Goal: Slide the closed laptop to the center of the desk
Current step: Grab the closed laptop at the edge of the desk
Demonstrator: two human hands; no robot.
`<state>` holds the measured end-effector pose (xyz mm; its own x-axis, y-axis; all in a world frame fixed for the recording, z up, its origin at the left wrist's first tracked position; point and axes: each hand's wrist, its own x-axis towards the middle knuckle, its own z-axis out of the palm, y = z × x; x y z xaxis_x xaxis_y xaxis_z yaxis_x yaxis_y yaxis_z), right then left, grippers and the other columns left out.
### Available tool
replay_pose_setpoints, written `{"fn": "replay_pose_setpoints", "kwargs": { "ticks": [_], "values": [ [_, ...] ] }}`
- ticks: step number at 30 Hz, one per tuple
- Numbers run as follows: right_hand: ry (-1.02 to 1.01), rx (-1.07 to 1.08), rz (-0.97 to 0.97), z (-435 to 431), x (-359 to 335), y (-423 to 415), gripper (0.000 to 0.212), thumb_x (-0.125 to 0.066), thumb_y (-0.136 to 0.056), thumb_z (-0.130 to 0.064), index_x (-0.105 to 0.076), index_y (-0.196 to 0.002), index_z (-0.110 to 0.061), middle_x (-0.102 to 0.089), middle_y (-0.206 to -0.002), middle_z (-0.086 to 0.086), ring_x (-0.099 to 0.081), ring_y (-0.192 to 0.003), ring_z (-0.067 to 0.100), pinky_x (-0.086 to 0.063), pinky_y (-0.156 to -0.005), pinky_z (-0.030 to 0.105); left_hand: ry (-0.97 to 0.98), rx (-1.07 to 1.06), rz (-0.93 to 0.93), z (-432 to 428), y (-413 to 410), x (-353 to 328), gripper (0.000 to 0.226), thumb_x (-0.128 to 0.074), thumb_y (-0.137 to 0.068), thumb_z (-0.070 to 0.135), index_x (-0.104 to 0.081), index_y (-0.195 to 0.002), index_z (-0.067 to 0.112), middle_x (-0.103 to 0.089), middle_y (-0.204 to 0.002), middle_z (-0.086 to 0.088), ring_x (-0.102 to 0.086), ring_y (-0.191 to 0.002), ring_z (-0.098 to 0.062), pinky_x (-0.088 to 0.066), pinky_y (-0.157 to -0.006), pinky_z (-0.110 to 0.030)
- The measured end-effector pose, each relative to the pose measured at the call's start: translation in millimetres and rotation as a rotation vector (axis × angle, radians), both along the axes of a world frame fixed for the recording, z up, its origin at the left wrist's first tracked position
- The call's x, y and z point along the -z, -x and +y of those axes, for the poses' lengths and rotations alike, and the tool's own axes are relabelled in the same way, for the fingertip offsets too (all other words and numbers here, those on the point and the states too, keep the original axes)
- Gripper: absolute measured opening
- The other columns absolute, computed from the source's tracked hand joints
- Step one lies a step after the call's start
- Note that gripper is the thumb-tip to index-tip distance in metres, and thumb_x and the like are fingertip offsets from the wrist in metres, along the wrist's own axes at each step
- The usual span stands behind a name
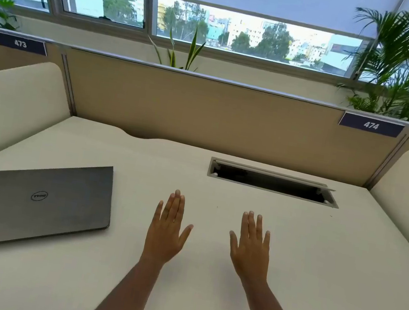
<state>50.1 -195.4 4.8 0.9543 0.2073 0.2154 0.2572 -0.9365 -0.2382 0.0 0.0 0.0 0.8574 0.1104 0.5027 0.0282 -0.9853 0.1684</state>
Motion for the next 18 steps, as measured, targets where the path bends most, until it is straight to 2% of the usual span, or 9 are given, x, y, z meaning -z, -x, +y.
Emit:
{"fn": "replay_pose_setpoints", "kwargs": {
  "ticks": [10,11,12,13,14,15,16,17,18],
  "values": [
    [0.002,-0.01,0.188,-11.5,44.1,19.0,0.06,-0.026,-0.099,-0.039,-0.003,-0.149,-0.016,-0.003,-0.161,0.001,0.001,-0.148,0.019,-0.009,-0.121,0.038,-0.038,-0.009,0.067,-8.3,26.0,36.6,0.063,0.006,-0.093,0.047,0.029,-0.141,0.014,0.039,-0.151,0.002,0.034,-0.138,-0.006,0.015,-0.114,-0.025],
    [0.0,-0.005,0.197,-12.1,46.0,20.8,0.06,-0.026,-0.099,-0.039,-0.003,-0.149,-0.016,-0.003,-0.161,0.0,0.001,-0.148,0.018,-0.009,-0.121,0.038,-0.021,-0.018,0.106,-9.0,28.0,35.7,0.063,0.006,-0.094,0.047,0.027,-0.142,0.013,0.027,-0.156,-0.004,0.033,-0.139,-0.006,0.015,-0.115,-0.024],
    [0.002,-0.002,0.21,-12.3,48.0,22.1,0.06,-0.025,-0.099,-0.04,-0.002,-0.149,-0.016,-0.003,-0.161,0.0,0.001,-0.148,0.018,-0.009,-0.121,0.037,0.014,-0.028,0.183,-10.6,30.3,34.5,0.063,0.006,-0.094,0.046,0.023,-0.144,0.01,0.003,-0.159,-0.013,0.032,-0.14,-0.007,0.016,-0.115,-0.024],
    [0.0,0.001,0.225,-12.5,50.2,22.4,0.061,-0.025,-0.099,-0.04,-0.002,-0.149,-0.016,-0.003,-0.161,0.0,0.001,-0.148,0.018,-0.009,-0.121,0.037,0.063,-0.021,0.274,-12.5,31.5,33.1,0.066,0.006,-0.094,0.046,0.012,-0.146,0.005,-0.029,-0.152,-0.018,0.028,-0.141,-0.008,0.016,-0.115,-0.023],
    [-0.005,0.006,0.242,-12.8,52.1,22.7,0.061,-0.025,-0.099,-0.04,-0.003,-0.149,-0.016,-0.003,-0.161,0.0,0.001,-0.148,0.018,-0.01,-0.121,0.037,0.103,0.01,0.357,-13.1,32.0,34.1,0.072,0.007,-0.094,0.045,-0.01,-0.146,-0.002,-0.052,-0.137,-0.015,0.018,-0.144,-0.01,0.016,-0.115,-0.023],
    [-0.008,0.008,0.257,-13.0,54.3,23.3,0.061,-0.025,-0.099,-0.041,-0.004,-0.149,-0.016,-0.003,-0.161,0.0,0.001,-0.148,0.018,-0.01,-0.121,0.037,0.097,0.06,0.405,-13.2,32.8,38.9,0.08,0.007,-0.095,0.045,-0.039,-0.136,-0.005,-0.064,-0.125,-0.011,-0.002,-0.146,-0.015,0.012,-0.116,-0.023],
    [-0.003,0.012,0.273,-13.1,55.9,24.1,0.061,-0.026,-0.099,-0.041,-0.005,-0.149,-0.015,-0.004,-0.161,0.001,0.0,-0.148,0.018,-0.009,-0.121,0.037,0.062,0.079,0.413,-14.2,33.4,40.3,0.086,0.008,-0.095,0.044,-0.06,-0.119,-0.002,-0.069,-0.117,-0.01,-0.031,-0.139,-0.019,0.006,-0.117,-0.023],
    [0.008,0.01,0.282,-13.4,57.9,24.6,0.06,-0.025,-0.099,-0.042,-0.006,-0.149,-0.015,-0.004,-0.161,0.001,-0.001,-0.148,0.018,-0.008,-0.121,0.036,0.025,0.066,0.414,-14.2,32.8,42.8,0.089,0.008,-0.095,0.044,-0.07,-0.108,0.002,-0.072,-0.113,-0.01,-0.055,-0.123,-0.021,0.001,-0.116,-0.023],
    [0.024,0.011,0.286,-13.5,59.4,25.4,0.06,-0.025,-0.099,-0.042,-0.007,-0.149,-0.015,-0.005,-0.16,0.001,-0.001,-0.148,0.018,-0.007,-0.121,0.036,0.001,0.034,0.392,-14.1,31.0,43.8,0.09,0.008,-0.095,0.043,-0.073,-0.103,0.004,-0.073,-0.11,-0.01,-0.067,-0.107,-0.023,0.003,-0.116,-0.023]
  ]
}}
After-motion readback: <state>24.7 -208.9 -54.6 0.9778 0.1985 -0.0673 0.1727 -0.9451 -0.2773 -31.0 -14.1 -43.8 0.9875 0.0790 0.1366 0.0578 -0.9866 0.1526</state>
